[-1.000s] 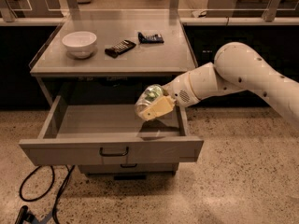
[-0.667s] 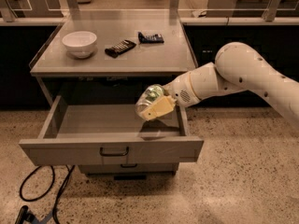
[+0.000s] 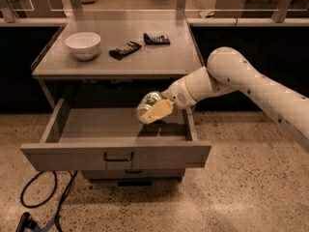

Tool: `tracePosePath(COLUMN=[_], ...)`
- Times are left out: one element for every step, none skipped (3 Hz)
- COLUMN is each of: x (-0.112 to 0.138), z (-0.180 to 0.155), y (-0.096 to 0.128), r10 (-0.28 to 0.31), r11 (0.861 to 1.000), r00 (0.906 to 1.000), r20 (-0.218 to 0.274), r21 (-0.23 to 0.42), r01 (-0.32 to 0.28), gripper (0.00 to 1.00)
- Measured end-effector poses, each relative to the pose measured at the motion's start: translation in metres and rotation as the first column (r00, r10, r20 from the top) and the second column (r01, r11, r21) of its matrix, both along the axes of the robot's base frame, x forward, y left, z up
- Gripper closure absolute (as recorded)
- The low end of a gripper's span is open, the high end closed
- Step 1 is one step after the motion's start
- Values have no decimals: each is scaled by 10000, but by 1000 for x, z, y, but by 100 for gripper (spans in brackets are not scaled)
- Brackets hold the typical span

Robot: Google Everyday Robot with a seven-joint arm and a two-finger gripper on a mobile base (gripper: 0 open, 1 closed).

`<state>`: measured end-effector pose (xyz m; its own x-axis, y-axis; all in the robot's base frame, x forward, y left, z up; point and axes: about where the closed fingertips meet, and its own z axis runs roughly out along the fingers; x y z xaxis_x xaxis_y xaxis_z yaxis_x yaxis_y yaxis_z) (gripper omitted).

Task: Place green can into top drawer

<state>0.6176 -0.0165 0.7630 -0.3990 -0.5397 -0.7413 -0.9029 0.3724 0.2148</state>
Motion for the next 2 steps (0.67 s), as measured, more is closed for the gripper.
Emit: tracePosePath(x=[4,3], z=[-1,-2], y=[5,5], r10=[58,-302], r11=[10000,9992], r00=[10000,9994], r20=[-9,167], r21=[39,-246], r01=[-58,307], gripper=[100,100])
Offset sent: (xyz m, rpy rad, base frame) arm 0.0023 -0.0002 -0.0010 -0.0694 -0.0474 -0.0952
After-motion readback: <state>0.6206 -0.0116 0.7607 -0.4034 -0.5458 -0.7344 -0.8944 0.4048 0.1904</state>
